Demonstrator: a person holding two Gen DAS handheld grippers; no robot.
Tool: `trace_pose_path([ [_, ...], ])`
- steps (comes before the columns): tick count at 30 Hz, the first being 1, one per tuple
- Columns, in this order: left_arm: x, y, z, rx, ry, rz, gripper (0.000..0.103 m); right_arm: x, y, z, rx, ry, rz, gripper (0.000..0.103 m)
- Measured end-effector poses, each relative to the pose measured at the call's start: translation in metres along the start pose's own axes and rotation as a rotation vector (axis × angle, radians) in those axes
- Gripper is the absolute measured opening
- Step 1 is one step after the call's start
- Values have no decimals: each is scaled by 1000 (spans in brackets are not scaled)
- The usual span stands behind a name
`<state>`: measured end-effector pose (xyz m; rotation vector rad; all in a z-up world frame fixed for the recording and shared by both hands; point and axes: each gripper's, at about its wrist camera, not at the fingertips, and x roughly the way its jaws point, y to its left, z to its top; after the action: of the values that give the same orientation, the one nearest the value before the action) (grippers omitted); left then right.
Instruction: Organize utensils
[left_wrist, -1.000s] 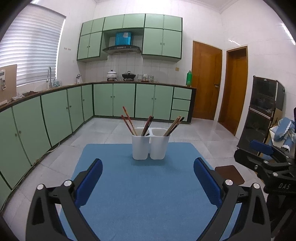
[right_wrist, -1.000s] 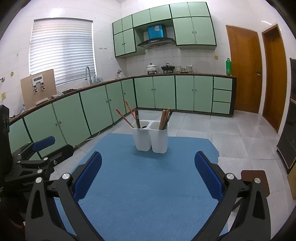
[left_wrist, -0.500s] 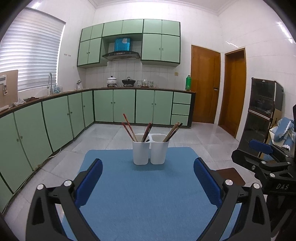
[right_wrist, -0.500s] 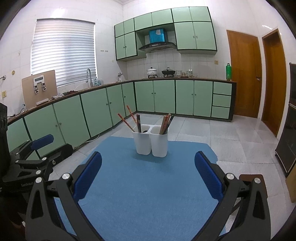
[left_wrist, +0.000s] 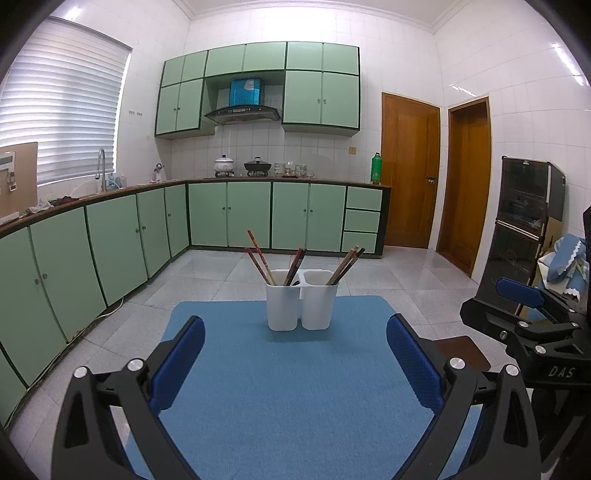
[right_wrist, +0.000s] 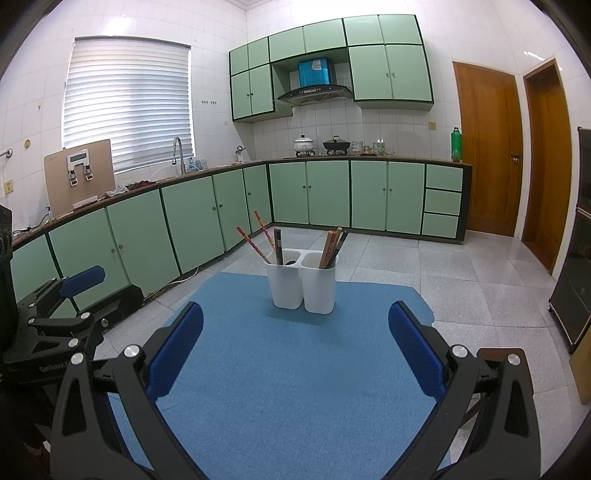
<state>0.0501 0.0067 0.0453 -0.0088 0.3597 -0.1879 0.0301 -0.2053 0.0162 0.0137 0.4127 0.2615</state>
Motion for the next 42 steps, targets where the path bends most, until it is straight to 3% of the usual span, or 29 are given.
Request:
trace_pose_path([
  [42, -2, 0, 0, -4, -3, 5, 97, -1, 5, -1, 1, 6, 1, 97],
])
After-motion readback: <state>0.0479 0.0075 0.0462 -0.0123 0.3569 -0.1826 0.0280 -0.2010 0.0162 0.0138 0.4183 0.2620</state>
